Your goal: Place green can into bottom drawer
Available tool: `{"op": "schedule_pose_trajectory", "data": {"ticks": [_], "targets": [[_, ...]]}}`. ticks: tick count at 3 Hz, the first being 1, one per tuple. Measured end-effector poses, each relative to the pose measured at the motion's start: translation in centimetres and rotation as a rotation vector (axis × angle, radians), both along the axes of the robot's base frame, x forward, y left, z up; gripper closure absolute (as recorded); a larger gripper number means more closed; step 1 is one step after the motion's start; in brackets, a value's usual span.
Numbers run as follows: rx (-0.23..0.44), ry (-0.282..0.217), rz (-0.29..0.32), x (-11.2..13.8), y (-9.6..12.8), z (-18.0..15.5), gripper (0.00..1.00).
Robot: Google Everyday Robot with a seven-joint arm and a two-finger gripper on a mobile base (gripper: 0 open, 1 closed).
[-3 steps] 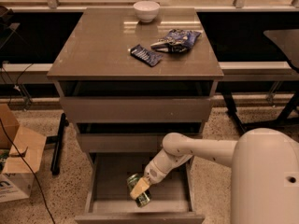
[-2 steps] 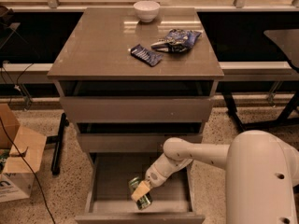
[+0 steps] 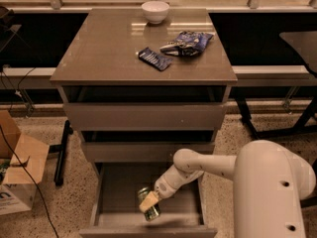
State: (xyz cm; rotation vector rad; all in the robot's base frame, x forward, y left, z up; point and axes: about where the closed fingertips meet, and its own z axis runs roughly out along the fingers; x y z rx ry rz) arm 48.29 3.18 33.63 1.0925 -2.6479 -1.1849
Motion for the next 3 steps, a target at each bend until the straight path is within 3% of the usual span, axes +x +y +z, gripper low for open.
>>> {"op": "schedule_pose_trajectory", "data": {"ticks": [3], "targets": [[-0.095,0.025,-0.177,5.2,-1.8,-9.4,0.98]]}}
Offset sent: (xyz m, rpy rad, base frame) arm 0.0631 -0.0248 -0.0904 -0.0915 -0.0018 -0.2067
